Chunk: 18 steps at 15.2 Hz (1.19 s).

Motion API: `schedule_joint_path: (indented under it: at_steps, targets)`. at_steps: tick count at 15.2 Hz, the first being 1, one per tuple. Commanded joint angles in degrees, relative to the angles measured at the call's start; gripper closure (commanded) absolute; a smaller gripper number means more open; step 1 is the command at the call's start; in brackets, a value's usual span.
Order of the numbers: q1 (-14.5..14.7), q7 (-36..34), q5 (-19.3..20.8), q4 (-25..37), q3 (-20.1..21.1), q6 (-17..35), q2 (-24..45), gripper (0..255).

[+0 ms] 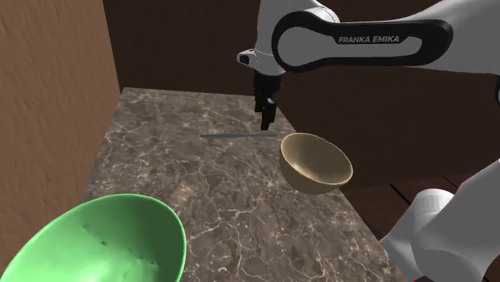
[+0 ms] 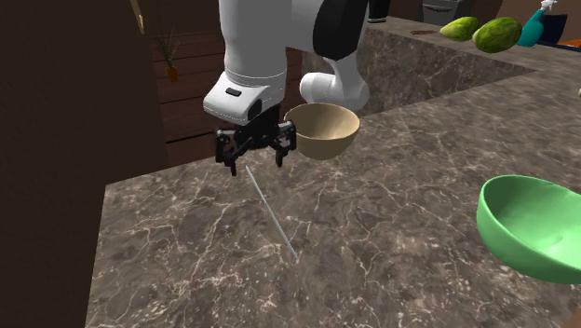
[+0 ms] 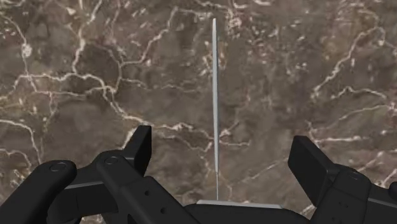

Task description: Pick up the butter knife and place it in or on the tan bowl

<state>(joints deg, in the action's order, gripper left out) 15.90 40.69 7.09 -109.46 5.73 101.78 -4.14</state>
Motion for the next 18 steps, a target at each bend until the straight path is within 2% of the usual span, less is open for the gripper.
schedule_joint_path:
  at_steps: [1, 9, 17, 18]
  targets:
    - [1.1, 3.2, 0.2, 2.8, 1.0, 0.2, 3.5, 0]
    - [0.8, 3.0, 0.5, -2.6, 0.8, 5.9, 3.9, 0]
    - [0.8, 3.0, 0.5, -2.6, 0.8, 5.9, 3.9, 0]
    - [0.8, 3.0, 0.5, -2.6, 0.8, 5.9, 3.9, 255]
